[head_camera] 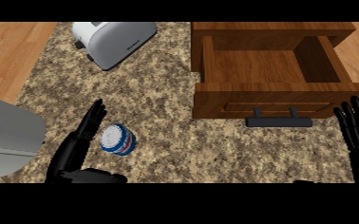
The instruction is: Pick up the can, place it into the drawer and close the drawer
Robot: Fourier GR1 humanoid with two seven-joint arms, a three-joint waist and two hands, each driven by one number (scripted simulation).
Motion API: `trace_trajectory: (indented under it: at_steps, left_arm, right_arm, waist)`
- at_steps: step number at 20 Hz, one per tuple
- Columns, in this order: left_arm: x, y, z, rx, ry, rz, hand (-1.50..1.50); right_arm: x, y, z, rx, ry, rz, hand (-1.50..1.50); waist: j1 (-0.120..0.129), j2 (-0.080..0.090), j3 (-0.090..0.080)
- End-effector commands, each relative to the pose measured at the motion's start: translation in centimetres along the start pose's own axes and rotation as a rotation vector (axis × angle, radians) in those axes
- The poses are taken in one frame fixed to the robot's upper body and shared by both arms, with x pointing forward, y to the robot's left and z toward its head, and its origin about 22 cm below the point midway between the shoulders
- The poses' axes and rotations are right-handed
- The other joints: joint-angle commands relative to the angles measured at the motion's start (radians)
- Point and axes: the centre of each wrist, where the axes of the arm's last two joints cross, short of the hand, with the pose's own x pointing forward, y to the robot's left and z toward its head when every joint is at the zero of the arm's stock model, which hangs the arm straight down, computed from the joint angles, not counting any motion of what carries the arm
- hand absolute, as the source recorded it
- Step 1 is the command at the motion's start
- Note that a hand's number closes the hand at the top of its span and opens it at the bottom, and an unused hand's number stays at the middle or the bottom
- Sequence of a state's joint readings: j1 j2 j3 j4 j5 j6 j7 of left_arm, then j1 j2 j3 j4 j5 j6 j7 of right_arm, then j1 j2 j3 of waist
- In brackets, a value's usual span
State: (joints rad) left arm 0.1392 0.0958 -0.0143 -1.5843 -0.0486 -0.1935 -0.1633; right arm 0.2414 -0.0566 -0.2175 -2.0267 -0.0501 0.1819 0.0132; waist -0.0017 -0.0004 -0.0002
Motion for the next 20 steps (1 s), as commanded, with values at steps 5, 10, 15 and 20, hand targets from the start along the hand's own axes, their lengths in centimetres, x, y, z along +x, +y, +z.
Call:
trace_trajectory:
  at_steps: [5,10,15,20]
  left_arm:
    - [-0.5,2.5,2.1,-0.014,0.023,-0.001,-1.5]
    - [-3.5,2.8,2.2,-0.014,0.045,0.005,-1.5]
    - [-5.9,3.0,0.8,0.013,0.033,-0.006,-1.5]
    - [-6.5,5.0,1.1,0.037,0.089,0.017,-1.5]
  right_arm:
    - [-0.3,-1.0,-0.2,-0.004,0.005,-0.014,-1.5]
    - [-0.8,1.5,1.2,-0.005,-0.008,0.006,-1.5]
    - [1.9,2.4,0.6,-0.008,-0.022,0.013,-1.5]
    - [0.9,0.2,-0.5,-0.01,-0.005,-0.003,-1.5]
  waist:
    - [0.003,-0.001,0.0]
    - [0.001,0.0,0.0]
    - [-0.001,0.0,0.0]
    - [0.0,0.0,0.0]
